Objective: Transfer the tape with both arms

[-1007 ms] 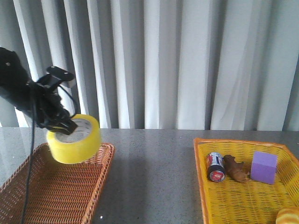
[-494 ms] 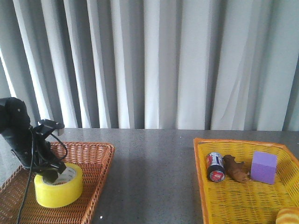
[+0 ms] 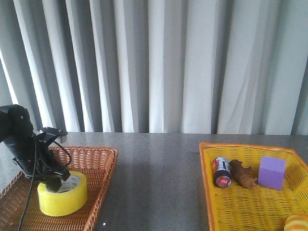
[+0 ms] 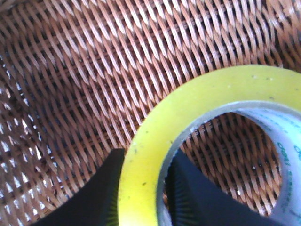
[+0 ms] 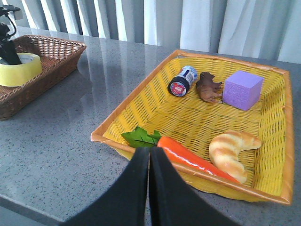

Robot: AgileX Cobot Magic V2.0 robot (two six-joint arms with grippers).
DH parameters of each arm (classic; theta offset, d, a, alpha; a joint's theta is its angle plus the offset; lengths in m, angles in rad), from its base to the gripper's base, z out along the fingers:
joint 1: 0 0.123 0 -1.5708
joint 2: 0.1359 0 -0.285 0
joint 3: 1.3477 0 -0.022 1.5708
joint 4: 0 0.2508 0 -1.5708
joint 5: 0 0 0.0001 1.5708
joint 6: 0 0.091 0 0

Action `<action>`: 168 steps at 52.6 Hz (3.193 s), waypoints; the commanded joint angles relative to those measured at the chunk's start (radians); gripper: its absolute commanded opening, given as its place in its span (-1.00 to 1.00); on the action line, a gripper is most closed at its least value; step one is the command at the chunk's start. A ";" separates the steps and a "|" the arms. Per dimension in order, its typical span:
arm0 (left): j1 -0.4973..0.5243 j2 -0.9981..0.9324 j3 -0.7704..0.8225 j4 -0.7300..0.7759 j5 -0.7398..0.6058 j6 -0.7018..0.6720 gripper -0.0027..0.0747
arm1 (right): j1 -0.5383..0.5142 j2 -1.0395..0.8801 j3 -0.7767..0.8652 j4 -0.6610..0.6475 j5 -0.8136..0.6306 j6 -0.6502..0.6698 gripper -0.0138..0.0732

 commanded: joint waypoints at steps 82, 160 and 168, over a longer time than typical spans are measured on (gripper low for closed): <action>-0.001 -1.486 0.835 -0.012 -0.341 -0.225 -0.95 | -0.004 0.022 -0.022 -0.004 -0.074 -0.004 -0.69; -0.001 -2.216 2.016 -0.104 -1.226 -0.202 -0.95 | -0.004 0.022 -0.022 -0.004 -0.075 -0.005 -0.69; -0.001 -2.208 2.025 -0.062 -1.213 -0.202 -0.95 | -0.004 0.019 -0.022 -0.002 -0.074 -0.005 -0.69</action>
